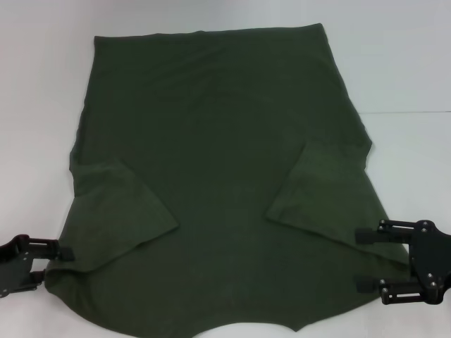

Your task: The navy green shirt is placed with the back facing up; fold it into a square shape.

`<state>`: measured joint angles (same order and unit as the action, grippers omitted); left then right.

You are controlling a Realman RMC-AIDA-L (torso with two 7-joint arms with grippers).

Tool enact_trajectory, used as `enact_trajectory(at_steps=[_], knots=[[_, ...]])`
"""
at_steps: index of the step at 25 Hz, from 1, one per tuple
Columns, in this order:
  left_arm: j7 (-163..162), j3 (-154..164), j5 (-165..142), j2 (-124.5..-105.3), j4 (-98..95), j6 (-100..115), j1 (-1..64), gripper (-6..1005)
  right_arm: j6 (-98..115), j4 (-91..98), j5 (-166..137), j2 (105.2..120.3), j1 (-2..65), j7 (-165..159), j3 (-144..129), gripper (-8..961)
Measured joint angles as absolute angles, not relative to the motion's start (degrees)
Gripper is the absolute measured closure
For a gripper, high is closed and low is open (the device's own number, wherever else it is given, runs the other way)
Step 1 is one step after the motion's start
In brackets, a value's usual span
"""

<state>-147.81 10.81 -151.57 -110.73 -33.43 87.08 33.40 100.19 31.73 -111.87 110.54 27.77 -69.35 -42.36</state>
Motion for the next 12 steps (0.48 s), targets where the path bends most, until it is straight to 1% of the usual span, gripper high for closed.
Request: enact_trajectory(at_steps=[9, 12], knots=[[-147.9, 10.8, -151.6, -110.73, -33.3, 86.0, 33.4, 700, 100.2, 31.7, -112.0, 110.56, 27.9, -69.4, -42.4, 105], [-148.0, 11.7, -151.6, -110.75, -33.2, 85.2, 33.4, 716, 100.2, 31.7, -112.0, 110.61, 27.9, -69.4, -42.4, 105]])
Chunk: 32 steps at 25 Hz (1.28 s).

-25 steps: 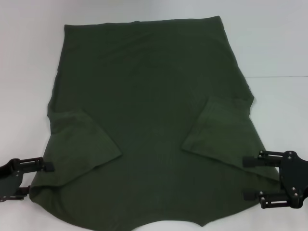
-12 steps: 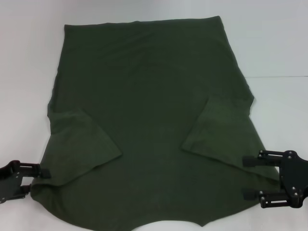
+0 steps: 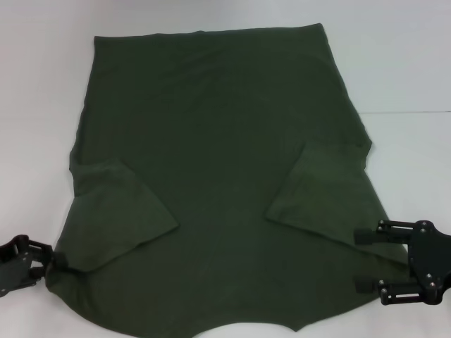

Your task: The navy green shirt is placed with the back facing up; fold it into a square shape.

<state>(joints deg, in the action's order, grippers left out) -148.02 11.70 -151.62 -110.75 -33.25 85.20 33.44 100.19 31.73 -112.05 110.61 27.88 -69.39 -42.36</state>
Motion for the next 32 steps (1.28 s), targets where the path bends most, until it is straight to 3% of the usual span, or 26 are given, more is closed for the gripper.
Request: enact_trajectory(at_steps=[8, 13, 19, 21, 22, 23, 24, 32], knots=[[-148.4, 12.8, -151.6, -110.79, -33.3, 84.8, 33.6, 757, 100.2, 31.7, -112.0, 110.68, 27.9, -69.8, -42.3, 107], [-148.2, 12.6, -151.6, -110.59, -33.5, 85.2, 33.7, 942, 100.1, 31.7, -111.8, 110.71, 28.1, -71.6, -40.6, 107], [-147.2, 12.4, -151.2, -110.45, -33.7, 85.6, 34.0, 995, 98.7, 32.5, -112.0, 110.27, 30.0, -83.9, -36.3, 108], [-146.7, 12.4, -151.2, -110.45, -33.7, 85.2, 34.0, 994, 97.5, 33.1, -112.1, 109.58, 30.9, -90.5, -36.2, 108], [-146.2, 12.3, -151.2, -110.45, -33.7, 84.6, 34.0, 994, 96.1, 33.3, -112.9, 108.37, 32.1, -98.8, -36.5, 109], [-146.2, 12.3, -151.2, -110.45, -33.7, 84.6, 34.0, 994, 96.1, 33.3, -112.9, 108.37, 32.1, -98.8, -36.5, 109], [-145.8, 12.3, -151.2, -110.45, -33.7, 84.3, 34.0, 994, 93.8, 33.2, -115.1, 106.96, 33.6, -107.3, -36.7, 109], [-144.7, 12.6, -151.2, -110.47, -33.6, 84.1, 34.2, 994, 88.0, 32.6, -132.4, 103.74, 40.3, -131.8, -37.0, 110]])
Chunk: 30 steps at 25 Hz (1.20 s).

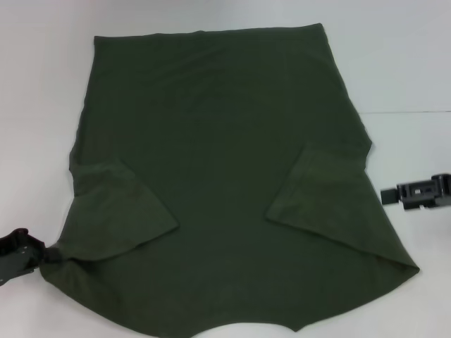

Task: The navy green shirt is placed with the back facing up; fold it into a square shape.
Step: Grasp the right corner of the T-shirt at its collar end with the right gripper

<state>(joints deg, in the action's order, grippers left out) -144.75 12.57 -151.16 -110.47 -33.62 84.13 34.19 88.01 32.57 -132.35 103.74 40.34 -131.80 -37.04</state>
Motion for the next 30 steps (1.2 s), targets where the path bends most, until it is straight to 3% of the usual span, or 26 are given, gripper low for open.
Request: enact_trajectory(at_steps=[30], knots=[[-144.8, 12.9, -151.0, -110.22, -33.1, 84.2, 35.5, 994, 85.1, 31.0, -137.9, 103.41, 39.1, -142.3, -34.8, 118]])
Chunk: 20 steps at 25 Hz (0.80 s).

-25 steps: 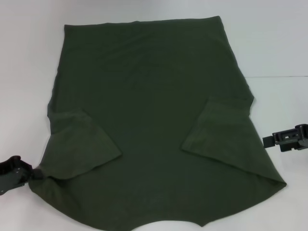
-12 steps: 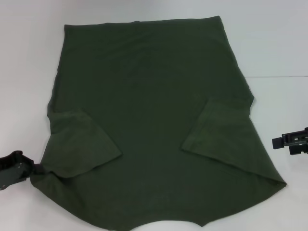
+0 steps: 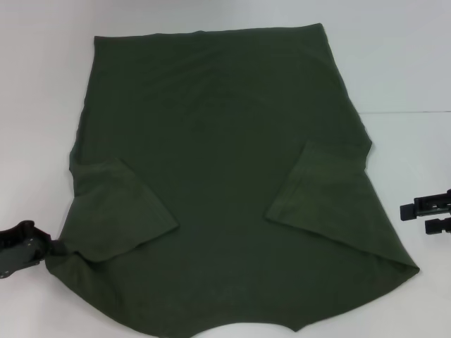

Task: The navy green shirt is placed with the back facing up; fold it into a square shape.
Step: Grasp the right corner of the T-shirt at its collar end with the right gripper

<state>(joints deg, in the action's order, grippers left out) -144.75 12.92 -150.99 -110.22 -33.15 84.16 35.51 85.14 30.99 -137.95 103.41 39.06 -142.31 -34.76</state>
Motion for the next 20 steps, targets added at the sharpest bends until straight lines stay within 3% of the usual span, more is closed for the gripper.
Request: enact_trajectory(at_steps=[20], knots=[[-144.5, 12.7, -151.0, -110.32, -32.4, 84.0, 36.5, 995, 79.3, 25.4, -138.5, 103.7, 39.6, -147.3, -38.8, 142]])
